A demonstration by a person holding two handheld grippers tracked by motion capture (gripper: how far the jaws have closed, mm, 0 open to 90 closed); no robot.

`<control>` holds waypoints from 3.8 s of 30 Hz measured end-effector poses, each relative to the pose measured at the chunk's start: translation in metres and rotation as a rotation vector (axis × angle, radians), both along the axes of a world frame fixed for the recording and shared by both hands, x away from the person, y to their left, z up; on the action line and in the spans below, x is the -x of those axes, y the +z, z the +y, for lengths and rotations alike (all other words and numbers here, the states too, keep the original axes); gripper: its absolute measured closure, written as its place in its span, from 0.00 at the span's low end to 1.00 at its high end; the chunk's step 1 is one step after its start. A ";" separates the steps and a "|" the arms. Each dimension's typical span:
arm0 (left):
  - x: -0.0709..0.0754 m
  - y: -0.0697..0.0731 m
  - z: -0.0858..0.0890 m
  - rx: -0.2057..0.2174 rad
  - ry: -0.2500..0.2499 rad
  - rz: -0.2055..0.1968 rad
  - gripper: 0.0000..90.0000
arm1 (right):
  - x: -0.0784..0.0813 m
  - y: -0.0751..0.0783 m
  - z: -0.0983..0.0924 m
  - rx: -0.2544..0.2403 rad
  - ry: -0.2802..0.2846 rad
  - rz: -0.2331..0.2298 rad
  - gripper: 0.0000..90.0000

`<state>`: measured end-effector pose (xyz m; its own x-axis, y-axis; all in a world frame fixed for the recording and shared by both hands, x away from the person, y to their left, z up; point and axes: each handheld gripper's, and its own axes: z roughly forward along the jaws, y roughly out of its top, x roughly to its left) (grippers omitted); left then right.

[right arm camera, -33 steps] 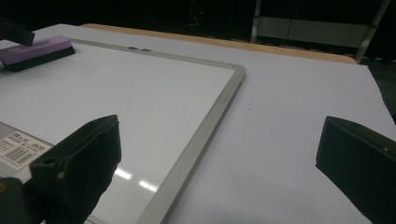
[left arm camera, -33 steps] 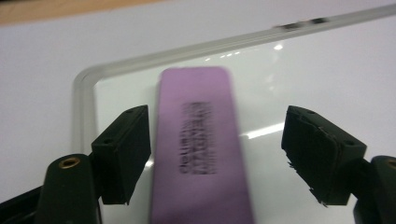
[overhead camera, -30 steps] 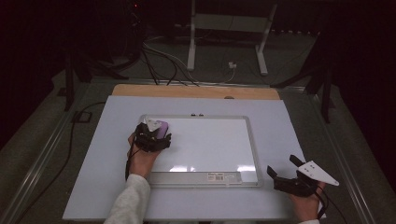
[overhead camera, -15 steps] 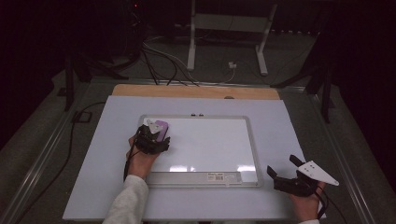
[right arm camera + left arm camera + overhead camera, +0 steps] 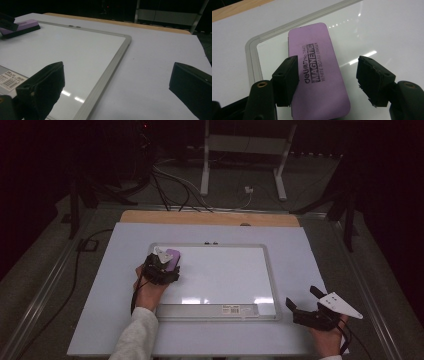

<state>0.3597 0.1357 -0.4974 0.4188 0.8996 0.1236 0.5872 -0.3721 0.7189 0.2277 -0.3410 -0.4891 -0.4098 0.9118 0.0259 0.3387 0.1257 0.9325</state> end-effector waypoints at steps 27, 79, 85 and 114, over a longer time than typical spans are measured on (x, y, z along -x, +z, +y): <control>-0.008 0.001 0.019 0.035 0.107 0.046 0.51 | 0.000 0.000 0.001 0.000 0.002 0.004 0.00; -0.025 0.003 0.038 0.214 0.402 0.012 0.59 | 0.000 0.001 0.000 -0.002 0.001 -0.001 0.00; -0.007 0.023 0.049 0.272 0.292 -0.049 0.32 | 0.000 0.000 0.000 -0.003 0.001 0.000 0.00; 0.129 0.032 0.108 0.277 0.005 -0.355 0.01 | 0.003 0.004 0.010 -0.057 0.043 -0.025 0.00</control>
<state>0.2302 0.2438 -0.4651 0.3893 0.9210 0.0132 0.2877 -0.1352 0.9481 0.2242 -0.3311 -0.4852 -0.4499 0.8906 0.0666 0.3102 0.0859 0.9468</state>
